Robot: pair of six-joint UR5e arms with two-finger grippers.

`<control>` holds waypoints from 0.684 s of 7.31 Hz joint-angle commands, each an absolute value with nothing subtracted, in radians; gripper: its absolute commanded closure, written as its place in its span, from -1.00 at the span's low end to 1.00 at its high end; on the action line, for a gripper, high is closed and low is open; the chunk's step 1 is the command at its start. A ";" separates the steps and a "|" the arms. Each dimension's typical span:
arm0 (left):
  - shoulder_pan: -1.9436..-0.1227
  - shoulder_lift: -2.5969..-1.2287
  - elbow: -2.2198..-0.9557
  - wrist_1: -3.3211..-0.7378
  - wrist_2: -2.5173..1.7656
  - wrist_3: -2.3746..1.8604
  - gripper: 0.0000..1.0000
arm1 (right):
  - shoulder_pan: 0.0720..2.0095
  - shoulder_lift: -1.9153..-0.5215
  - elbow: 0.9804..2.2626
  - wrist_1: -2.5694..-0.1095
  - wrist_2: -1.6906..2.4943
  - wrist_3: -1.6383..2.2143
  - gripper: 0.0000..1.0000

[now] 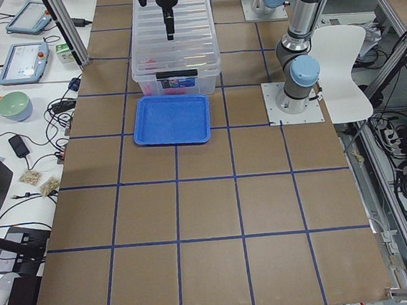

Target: Place red block in blue tray from box

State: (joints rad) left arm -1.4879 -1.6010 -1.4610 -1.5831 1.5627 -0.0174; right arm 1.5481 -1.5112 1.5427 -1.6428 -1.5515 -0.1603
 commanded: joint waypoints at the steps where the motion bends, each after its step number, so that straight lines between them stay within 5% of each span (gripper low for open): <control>1: -1.488 -1.600 -1.460 -1.583 1.562 -0.018 -1.00 | 1.476 -1.452 1.713 -1.882 -1.554 -0.201 -1.00; 5: -1.488 -1.591 -1.463 -1.585 1.566 -0.017 -1.00 | 1.471 -1.439 1.825 -2.056 -1.552 -0.225 -1.00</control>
State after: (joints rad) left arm -1.4876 -1.5944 -1.4617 -1.5841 1.5645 -0.0176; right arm 1.4720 -1.4439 1.8173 -2.0389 -1.5524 -0.2201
